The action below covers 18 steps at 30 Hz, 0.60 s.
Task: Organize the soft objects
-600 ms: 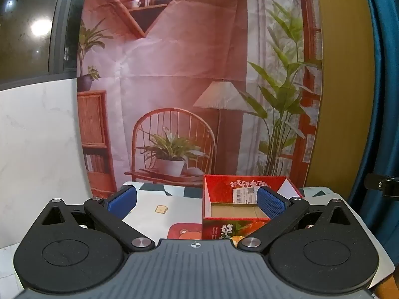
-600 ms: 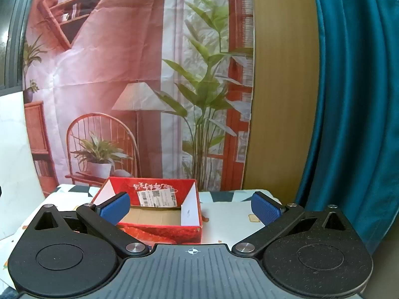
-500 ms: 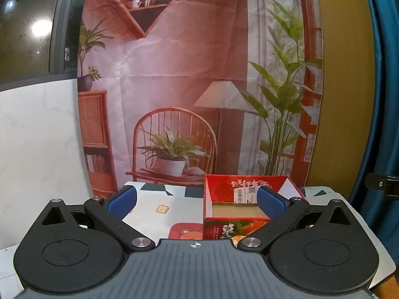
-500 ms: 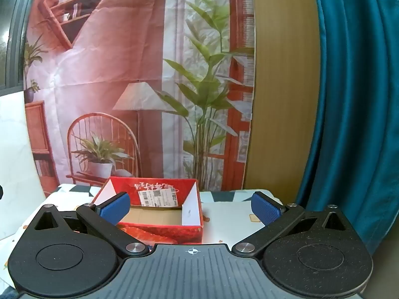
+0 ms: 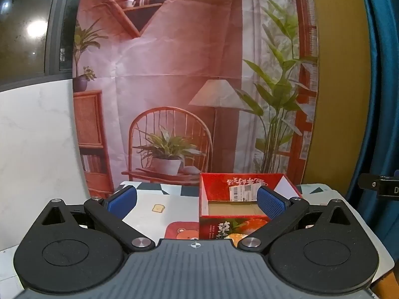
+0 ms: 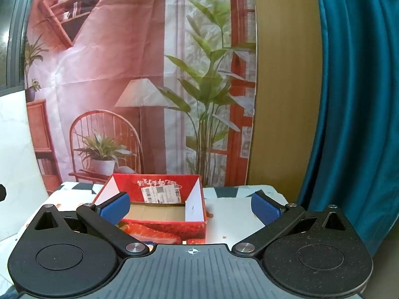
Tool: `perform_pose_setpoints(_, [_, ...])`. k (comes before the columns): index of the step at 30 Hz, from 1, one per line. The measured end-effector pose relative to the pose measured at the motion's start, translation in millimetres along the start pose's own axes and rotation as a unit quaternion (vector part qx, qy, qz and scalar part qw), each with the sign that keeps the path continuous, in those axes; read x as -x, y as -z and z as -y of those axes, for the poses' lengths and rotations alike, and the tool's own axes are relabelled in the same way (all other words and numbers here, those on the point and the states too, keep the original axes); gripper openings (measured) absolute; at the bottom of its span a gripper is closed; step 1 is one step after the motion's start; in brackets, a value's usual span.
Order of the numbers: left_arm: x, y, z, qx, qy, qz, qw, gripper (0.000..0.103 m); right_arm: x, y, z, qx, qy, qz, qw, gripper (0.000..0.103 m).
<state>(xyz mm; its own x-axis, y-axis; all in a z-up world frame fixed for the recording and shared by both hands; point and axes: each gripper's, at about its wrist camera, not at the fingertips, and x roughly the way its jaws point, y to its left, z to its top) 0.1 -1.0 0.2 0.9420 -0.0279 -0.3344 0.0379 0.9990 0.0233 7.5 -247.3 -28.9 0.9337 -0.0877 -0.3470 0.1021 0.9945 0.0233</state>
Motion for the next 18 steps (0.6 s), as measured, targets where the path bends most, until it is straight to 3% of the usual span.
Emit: perform_pose_setpoints(18, [-3.5, -2.0, 0.4, 0.002, 0.0, -0.008, 1.0, 0.103, -3.1, 2.3, -2.0, 0.003, -0.011, -0.009, 1.0, 0.103])
